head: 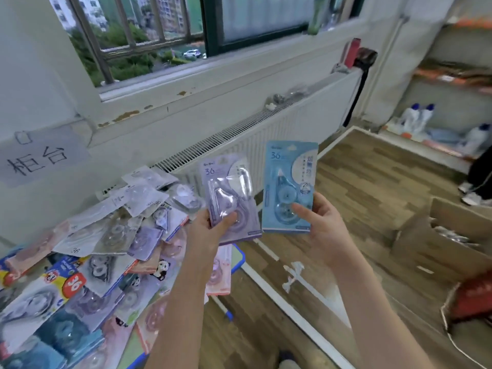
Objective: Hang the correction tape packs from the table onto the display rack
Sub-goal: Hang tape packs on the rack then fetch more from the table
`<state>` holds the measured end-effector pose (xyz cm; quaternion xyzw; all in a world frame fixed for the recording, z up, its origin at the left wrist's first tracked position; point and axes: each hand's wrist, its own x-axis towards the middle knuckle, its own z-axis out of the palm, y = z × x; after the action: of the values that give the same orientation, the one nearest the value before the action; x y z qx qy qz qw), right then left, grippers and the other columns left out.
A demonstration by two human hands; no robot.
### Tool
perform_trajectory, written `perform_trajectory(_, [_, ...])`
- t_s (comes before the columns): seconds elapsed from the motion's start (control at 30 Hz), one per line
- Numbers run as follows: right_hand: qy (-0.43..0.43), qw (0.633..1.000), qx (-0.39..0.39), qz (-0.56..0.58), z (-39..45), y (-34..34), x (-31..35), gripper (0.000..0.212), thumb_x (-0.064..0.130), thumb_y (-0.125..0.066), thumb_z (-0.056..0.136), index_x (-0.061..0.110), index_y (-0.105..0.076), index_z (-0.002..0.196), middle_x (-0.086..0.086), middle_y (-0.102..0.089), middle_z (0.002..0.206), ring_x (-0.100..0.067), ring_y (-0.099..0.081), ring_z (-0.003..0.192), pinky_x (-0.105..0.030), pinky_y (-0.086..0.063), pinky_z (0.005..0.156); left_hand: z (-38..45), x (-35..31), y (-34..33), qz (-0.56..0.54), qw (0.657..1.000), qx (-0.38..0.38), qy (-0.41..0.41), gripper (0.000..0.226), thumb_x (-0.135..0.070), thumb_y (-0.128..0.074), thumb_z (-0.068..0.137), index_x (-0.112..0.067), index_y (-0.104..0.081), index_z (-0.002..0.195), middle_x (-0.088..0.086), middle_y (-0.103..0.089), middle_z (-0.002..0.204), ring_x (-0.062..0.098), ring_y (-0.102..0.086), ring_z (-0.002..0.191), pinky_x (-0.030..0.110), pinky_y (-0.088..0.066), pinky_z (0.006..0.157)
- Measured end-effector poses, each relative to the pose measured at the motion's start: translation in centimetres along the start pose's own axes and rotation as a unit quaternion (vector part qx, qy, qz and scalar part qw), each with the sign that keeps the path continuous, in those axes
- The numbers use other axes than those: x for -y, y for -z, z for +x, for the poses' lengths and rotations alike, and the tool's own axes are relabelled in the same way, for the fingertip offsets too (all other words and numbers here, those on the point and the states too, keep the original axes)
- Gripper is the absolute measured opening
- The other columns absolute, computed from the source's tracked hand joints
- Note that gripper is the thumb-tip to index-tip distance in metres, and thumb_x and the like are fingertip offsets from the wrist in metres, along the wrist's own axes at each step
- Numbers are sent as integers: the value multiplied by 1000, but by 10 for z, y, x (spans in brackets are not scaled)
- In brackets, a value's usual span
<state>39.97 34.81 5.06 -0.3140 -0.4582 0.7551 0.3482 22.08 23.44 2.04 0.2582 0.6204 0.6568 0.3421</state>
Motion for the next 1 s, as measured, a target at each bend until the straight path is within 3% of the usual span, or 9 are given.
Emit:
perform_trajectory(0.07, [42, 998, -45, -1, -21, 15, 17, 44, 11, -69, 67, 12, -61, 111, -1, -75, 95, -18, -72, 84, -27, -58, 65, 1, -12, -26, -1, 999, 40, -14, 22, -20, -75, 75, -16, -67, 96, -4, -72, 83, 9, -68, 78, 23, -54, 72])
perform_trajectory(0.13, [87, 992, -93, 3, -42, 35, 33, 44, 14, -71, 64, 12, -62, 107, 0, -75, 93, -16, -72, 83, -27, -58, 65, 1, -21, -55, -8, 997, 73, -20, 25, -22, -81, 73, -20, -69, 94, -6, -73, 82, 14, -68, 81, 31, -54, 78])
perform_trajectory(0.2, [121, 980, -159, 3, -63, 58, 47, 51, 19, -74, 62, 13, -61, 111, -2, -74, 99, -20, -71, 90, -36, -58, 75, -3, -29, -86, -17, 992, 125, -24, 33, -29, -83, 67, -23, -69, 96, -5, -74, 89, 18, -68, 88, 34, -53, 83])
perform_trajectory(0.3, [167, 958, -232, 19, -99, 96, 66, 60, 28, -81, 60, 16, -60, 115, -8, -70, 112, -29, -67, 103, -48, -54, 86, -19, -35, -140, -36, 976, 214, -20, 32, -22, -75, 74, -21, -64, 104, -9, -74, 90, 8, -69, 86, 22, -54, 77])
perform_trajectory(0.4, [214, 935, -282, 37, -138, 136, 82, 63, 28, -83, 51, 15, -61, 109, -3, -73, 104, -22, -70, 96, -35, -58, 78, -47, -41, -198, -24, 958, 285, -36, 20, -12, -67, 84, -23, -62, 100, -18, -73, 80, -3, -68, 76, 10, -49, 64])
perform_trajectory(0.6, [234, 888, -395, 22, -235, 227, 109, 32, 9, -66, 79, 14, -61, 110, -2, -72, 108, -21, -68, 98, -33, -57, 84, -120, -31, -320, -17, 921, 388, -19, 24, -9, -67, 87, -15, -64, 110, 1, -73, 103, 21, -69, 98, 37, -53, 86])
perform_trajectory(0.73, [241, 856, -457, -1, -313, 293, 131, 28, 6, -61, 86, 9, -61, 114, -6, -71, 110, -23, -69, 97, -36, -58, 81, -189, -21, -405, -18, 894, 447, -23, 24, -9, -67, 87, -18, -64, 109, -2, -73, 104, 18, -68, 99, 37, -51, 93])
perform_trajectory(0.83, [256, 834, -489, -6, -369, 338, 143, 28, 10, -63, 84, 10, -63, 112, -4, -73, 106, -20, -69, 95, -28, -56, 75, -241, -14, -462, -18, 875, 484, -18, 27, -12, -67, 86, -21, -62, 111, -6, -72, 105, 15, -67, 100, 31, -50, 88])
perform_trajectory(1.0, [266, 796, -543, 13, -443, 401, 170, 28, 9, -62, 87, 7, -61, 114, -8, -72, 108, -22, -69, 93, -34, -53, 84, -313, -10, -546, -15, 845, 535, -26, 28, -12, -67, 86, -27, -59, 109, -15, -69, 97, -1, -64, 88, 12, -44, 69])
